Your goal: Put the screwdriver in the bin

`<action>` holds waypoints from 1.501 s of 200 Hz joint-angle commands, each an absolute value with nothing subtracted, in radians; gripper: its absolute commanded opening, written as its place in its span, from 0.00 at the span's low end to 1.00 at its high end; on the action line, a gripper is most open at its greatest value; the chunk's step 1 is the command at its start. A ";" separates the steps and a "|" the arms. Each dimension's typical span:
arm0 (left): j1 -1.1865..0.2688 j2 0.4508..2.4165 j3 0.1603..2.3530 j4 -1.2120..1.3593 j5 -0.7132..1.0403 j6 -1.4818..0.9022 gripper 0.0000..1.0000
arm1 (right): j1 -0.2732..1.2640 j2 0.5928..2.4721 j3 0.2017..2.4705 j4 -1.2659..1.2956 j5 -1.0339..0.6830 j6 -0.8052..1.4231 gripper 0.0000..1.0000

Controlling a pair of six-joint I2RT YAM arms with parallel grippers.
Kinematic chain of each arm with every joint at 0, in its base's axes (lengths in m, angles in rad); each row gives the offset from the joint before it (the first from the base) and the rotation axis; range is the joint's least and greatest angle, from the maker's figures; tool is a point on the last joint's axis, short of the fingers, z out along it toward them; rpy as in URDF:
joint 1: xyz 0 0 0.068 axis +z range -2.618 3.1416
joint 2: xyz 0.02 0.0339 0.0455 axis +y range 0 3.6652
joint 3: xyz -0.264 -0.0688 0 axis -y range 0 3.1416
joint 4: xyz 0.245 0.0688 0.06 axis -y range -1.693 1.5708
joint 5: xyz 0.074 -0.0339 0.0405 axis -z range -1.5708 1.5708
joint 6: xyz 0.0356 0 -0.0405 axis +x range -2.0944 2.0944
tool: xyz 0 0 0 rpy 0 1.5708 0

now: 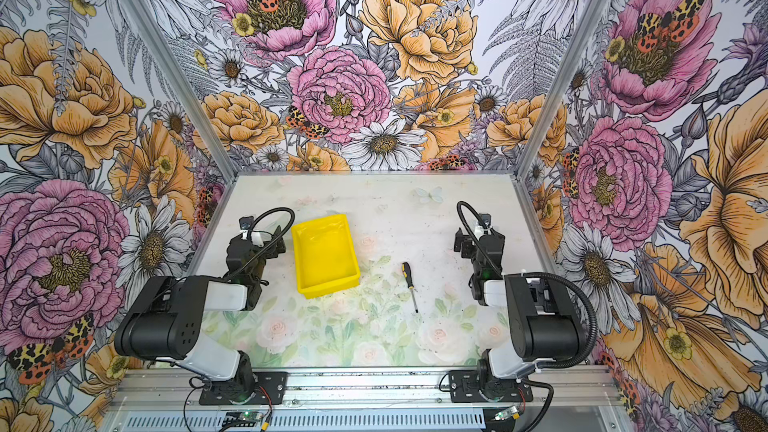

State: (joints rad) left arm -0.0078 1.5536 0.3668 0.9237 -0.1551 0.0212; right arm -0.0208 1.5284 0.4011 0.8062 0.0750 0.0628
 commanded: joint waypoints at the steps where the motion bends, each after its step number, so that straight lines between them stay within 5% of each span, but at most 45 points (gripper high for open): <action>1: 0.000 1.549 0.377 0.936 -0.130 0.005 0.99 | -0.018 1.534 0.399 0.849 0.087 0.075 1.00; 114: 0.000 1.547 0.373 0.942 -0.107 0.013 0.99 | -0.017 1.529 0.399 0.846 0.093 0.074 0.99; 153: -0.016 1.456 0.368 0.874 -0.158 0.014 0.99 | -0.012 1.423 0.485 0.594 0.120 0.088 1.00; 216: -0.075 1.244 0.493 0.357 -0.250 -0.058 0.99 | 0.056 1.245 0.608 0.151 0.300 0.213 0.99; 300: -0.308 0.933 0.545 -0.061 -0.361 -0.113 0.99 | 0.132 1.173 0.800 -0.407 0.197 0.590 0.99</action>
State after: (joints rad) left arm -0.2878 0.9981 0.5037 0.0956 -0.3161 -0.0467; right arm 0.1162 1.1778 0.7410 -0.1936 0.2428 0.4355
